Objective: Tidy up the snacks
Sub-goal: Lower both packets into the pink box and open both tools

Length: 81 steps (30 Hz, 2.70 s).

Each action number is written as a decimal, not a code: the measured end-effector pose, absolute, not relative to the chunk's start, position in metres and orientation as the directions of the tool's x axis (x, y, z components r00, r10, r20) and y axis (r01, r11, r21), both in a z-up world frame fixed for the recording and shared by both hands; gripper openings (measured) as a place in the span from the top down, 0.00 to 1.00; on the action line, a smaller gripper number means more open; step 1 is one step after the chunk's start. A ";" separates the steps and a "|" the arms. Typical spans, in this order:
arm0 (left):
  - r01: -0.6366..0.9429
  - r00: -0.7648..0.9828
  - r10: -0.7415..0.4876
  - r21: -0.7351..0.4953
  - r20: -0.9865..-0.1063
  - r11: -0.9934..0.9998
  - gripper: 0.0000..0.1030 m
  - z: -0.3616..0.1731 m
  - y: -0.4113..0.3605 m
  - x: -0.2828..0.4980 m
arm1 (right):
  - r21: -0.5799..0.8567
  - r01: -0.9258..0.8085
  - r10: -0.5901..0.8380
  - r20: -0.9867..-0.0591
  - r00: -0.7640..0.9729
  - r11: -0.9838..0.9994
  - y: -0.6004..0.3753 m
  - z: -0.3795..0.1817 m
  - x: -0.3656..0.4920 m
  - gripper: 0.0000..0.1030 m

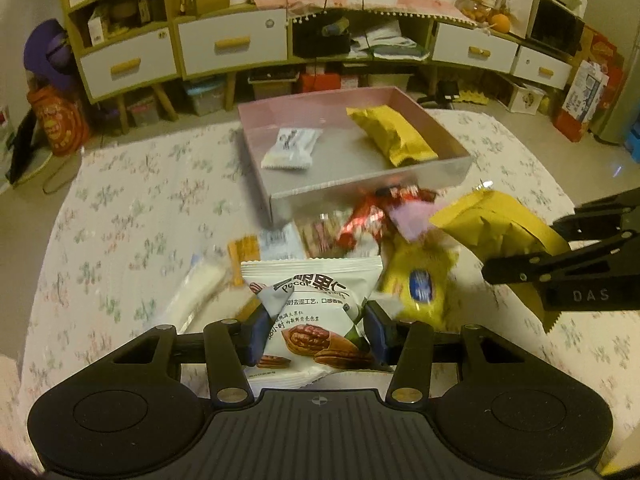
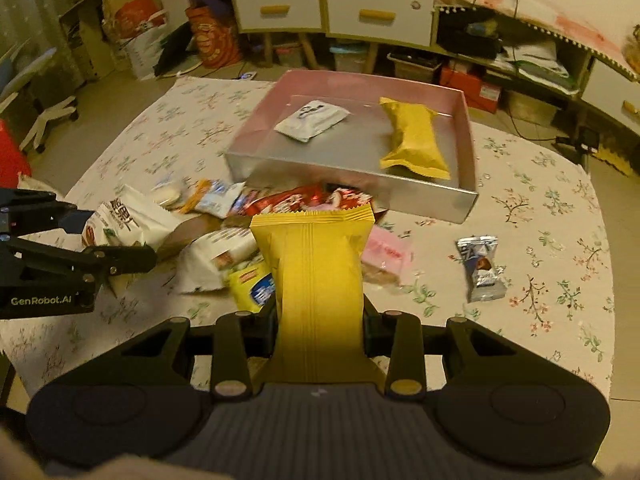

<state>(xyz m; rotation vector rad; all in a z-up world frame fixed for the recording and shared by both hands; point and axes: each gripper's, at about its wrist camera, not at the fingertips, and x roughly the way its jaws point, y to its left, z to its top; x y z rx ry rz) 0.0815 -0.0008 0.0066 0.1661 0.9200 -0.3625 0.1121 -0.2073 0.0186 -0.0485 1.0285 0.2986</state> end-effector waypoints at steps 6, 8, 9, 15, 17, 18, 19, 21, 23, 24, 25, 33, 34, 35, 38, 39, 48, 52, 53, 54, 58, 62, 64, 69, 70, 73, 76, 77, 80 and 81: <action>0.383 0.586 -0.230 0.016 -0.777 0.923 0.55 0.013 -0.019 0.110 | 0.094 -0.234 0.204 -0.840 0.504 0.968 -0.213 0.020 0.134 0.67; 0.379 0.594 -0.228 0.019 -0.772 0.925 0.55 0.015 -0.023 0.121 | 0.095 -0.230 0.203 -0.837 0.508 0.969 -0.216 0.021 0.141 0.67; 0.375 0.597 -0.225 0.020 -0.770 0.927 0.55 0.016 -0.026 0.127 | 0.093 -0.228 0.200 -0.837 0.510 0.969 -0.216 0.021 0.146 0.67; 0.365 0.609 -0.222 0.021 -0.762 0.931 0.55 0.013 -0.038 0.161 | 0.098 -0.201 0.191 -0.830 0.525 0.975 -0.219 0.021 0.176 0.67; 0.364 0.615 -0.219 0.027 -0.757 0.931 0.55 0.010 -0.041 0.172 | 0.104 -0.188 0.190 -0.824 0.533 0.977 -0.221 0.021 0.186 0.67; 0.362 0.617 -0.216 0.030 -0.756 0.932 0.55 0.008 -0.043 0.177 | 0.108 -0.183 0.192 -0.822 0.537 0.977 -0.222 0.021 0.192 0.67; 0.362 0.618 -0.215 0.032 -0.756 0.932 0.55 0.006 -0.045 0.182 | 0.114 -0.182 0.196 -0.819 0.539 0.977 -0.222 0.021 0.197 0.67; 0.361 0.620 -0.212 0.035 -0.755 0.932 0.55 0.002 -0.048 0.191 | 0.120 -0.188 0.204 -0.817 0.540 0.975 -0.222 0.019 0.208 0.67; 0.363 0.620 -0.209 0.040 -0.756 0.931 0.55 -0.003 -0.051 0.200 | 0.111 -0.189 0.197 -0.820 0.537 0.976 -0.219 0.016 0.217 0.67; 0.363 0.620 -0.207 0.042 -0.756 0.931 0.55 -0.006 -0.052 0.204 | 0.105 -0.191 0.194 -0.822 0.535 0.976 -0.217 0.015 0.221 0.67; 0.363 0.621 -0.206 0.044 -0.757 0.931 0.55 -0.008 -0.053 0.208 | 0.098 -0.194 0.189 -0.823 0.536 0.976 -0.215 0.013 0.225 0.67; 0.357 0.616 -0.195 0.049 -0.763 0.933 0.55 -0.028 -0.055 0.229 | 0.098 -0.180 0.181 -0.828 0.531 0.979 -0.210 -0.001 0.251 0.67; 0.355 0.617 -0.192 0.051 -0.763 0.934 0.55 -0.031 -0.054 0.231 | 0.099 -0.179 0.181 -0.829 0.530 0.979 -0.210 -0.003 0.253 0.67; 0.356 0.621 -0.196 0.051 -0.759 0.933 0.54 -0.033 -0.054 0.232 | 0.101 -0.177 0.181 -0.830 0.528 0.979 -0.210 -0.005 0.254 0.67; 0.363 0.634 -0.206 0.052 -0.745 0.930 0.54 -0.035 -0.054 0.235 | 0.105 -0.179 0.185 -0.833 0.521 0.978 -0.208 -0.010 0.259 0.67; 0.365 0.636 -0.205 0.056 -0.744 0.929 0.54 -0.036 -0.055 0.237 | 0.103 -0.181 0.184 -0.833 0.521 0.978 -0.206 -0.012 0.259 0.67; 0.387 0.629 -0.222 0.052 -0.745 0.921 0.52 -0.039 -0.062 0.243 | 0.117 -0.173 0.193 -0.820 0.538 0.978 -0.204 -0.010 0.268 0.63; 0.392 0.619 -0.237 0.033 -0.749 0.919 0.45 -0.041 -0.060 0.243 | 0.120 -0.166 0.193 -0.808 0.557 0.979 -0.205 -0.006 0.266 0.55; 0.392 0.622 -0.238 0.034 -0.746 0.920 0.43 -0.040 -0.059 0.242 | 0.115 -0.162 0.187 -0.806 0.561 0.980 -0.205 -0.004 0.265 0.55; 0.395 0.623 -0.240 0.034 -0.744 0.918 0.43 -0.039 -0.059 0.241 | 0.115 -0.160 0.186 -0.806 0.562 0.980 -0.205 -0.004 0.265 0.55; 0.400 0.622 -0.240 0.039 -0.745 0.916 0.35 -0.034 -0.058 0.236 | 0.117 -0.151 0.183 -0.806 0.563 0.982 -0.207 0.002 0.262 0.49; 0.398 0.626 -0.238 0.042 -0.743 0.917 0.31 -0.026 -0.056 0.228 | 0.114 -0.149 0.179 -0.804 0.567 0.982 -0.208 0.010 0.253 0.48; 0.396 0.627 -0.236 0.042 -0.743 0.917 0.29 -0.021 -0.054 0.222 | 0.116 -0.151 0.182 -0.804 0.566 0.982 -0.209 0.014 0.249 0.45; 0.385 0.626 -0.235 0.032 -0.743 0.922 0.26 -0.010 -0.048 0.206 | 0.110 -0.159 0.183 -0.795 0.578 0.981 -0.207 0.028 0.230 0.38; 0.383 0.624 -0.238 0.027 -0.744 0.923 0.25 -0.008 -0.046 0.201 | 0.114 -0.160 0.186 -0.795 0.578 0.981 -0.206 0.030 0.226 0.36; 0.386 0.625 -0.240 0.026 -0.743 0.922 0.23 -0.004 -0.042 0.188 | 0.105 -0.168 0.184 -0.797 0.575 0.980 -0.203 0.034 0.213 0.33; 0.390 0.624 -0.240 0.030 -0.744 0.920 0.20 0.000 -0.037 0.174 | 0.100 -0.175 0.184 -0.796 0.576 0.980 -0.200 0.039 0.201 0.28; 0.392 0.620 -0.246 0.023 -0.745 0.920 0.19 0.001 -0.035 0.170 | 0.100 -0.174 0.184 -0.795 0.579 0.980 -0.199 0.041 0.197 0.24; 0.395 0.611 -0.252 0.012 -0.750 0.919 0.17 0.003 -0.029 0.157 | 0.096 -0.181 0.185 -0.791 0.583 0.979 -0.197 0.047 0.185 0.19; 0.397 0.609 -0.254 0.012 -0.751 0.918 0.16 0.003 -0.027 0.152 | 0.093 -0.186 0.186 -0.791 0.583 0.978 -0.195 0.049 0.182 0.18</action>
